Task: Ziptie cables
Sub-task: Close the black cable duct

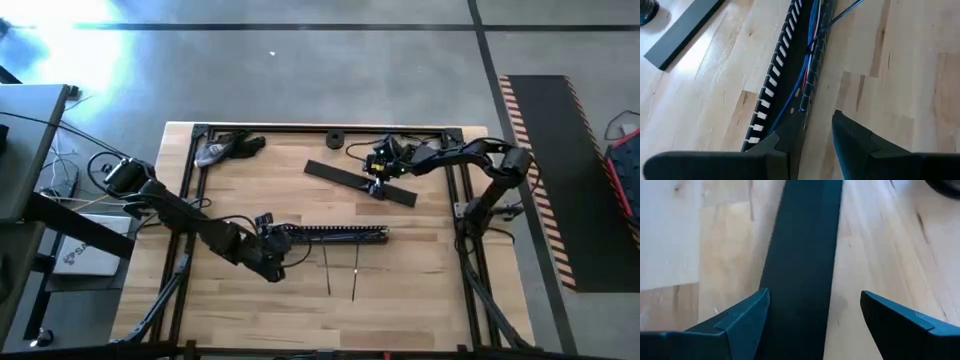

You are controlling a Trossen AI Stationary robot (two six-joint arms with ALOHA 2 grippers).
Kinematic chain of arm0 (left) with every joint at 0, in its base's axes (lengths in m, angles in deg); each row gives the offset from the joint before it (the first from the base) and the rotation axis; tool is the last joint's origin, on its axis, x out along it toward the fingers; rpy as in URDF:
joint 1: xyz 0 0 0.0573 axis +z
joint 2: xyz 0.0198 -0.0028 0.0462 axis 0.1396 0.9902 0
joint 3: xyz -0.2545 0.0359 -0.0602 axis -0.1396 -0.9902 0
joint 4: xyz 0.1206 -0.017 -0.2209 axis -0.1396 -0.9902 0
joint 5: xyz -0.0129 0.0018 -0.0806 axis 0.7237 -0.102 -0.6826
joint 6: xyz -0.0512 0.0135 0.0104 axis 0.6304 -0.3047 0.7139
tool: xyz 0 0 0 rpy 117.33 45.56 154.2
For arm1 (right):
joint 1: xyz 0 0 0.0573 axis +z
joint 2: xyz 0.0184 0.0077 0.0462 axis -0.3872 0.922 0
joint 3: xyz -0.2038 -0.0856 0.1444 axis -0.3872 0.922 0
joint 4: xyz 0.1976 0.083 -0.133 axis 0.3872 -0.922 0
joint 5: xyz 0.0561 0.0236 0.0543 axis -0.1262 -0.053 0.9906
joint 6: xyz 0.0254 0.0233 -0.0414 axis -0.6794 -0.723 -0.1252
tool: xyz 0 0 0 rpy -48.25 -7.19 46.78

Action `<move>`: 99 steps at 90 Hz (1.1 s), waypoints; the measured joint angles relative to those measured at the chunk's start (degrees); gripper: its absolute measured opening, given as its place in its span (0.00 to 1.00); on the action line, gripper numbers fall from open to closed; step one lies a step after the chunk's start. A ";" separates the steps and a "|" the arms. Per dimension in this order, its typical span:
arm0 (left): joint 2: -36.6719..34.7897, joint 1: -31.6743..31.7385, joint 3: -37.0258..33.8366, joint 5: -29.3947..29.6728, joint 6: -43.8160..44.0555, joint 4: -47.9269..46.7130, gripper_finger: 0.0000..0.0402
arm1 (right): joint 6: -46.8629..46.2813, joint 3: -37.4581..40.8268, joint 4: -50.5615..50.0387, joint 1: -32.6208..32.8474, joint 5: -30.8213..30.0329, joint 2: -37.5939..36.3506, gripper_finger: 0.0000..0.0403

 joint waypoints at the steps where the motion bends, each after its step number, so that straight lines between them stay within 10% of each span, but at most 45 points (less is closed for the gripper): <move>1: 0.00 0.00 0.00 -0.02 0.02 0.01 0.21 | -0.33 -0.01 -0.13 0.05 -0.01 -0.42 0.75; 27: 0.00 0.00 0.00 0.06 0.60 0.04 0.21 | -2.08 -0.23 -4.58 2.85 1.06 -8.50 0.75; 66: 0.00 -0.35 -0.02 1.31 0.59 0.41 0.21 | -6.21 9.82 11.15 3.02 -1.43 0.86 0.74; 99: 0.00 -0.35 -0.02 1.37 0.62 1.53 0.21 | -7.94 12.30 15.19 3.86 -3.03 1.68 0.52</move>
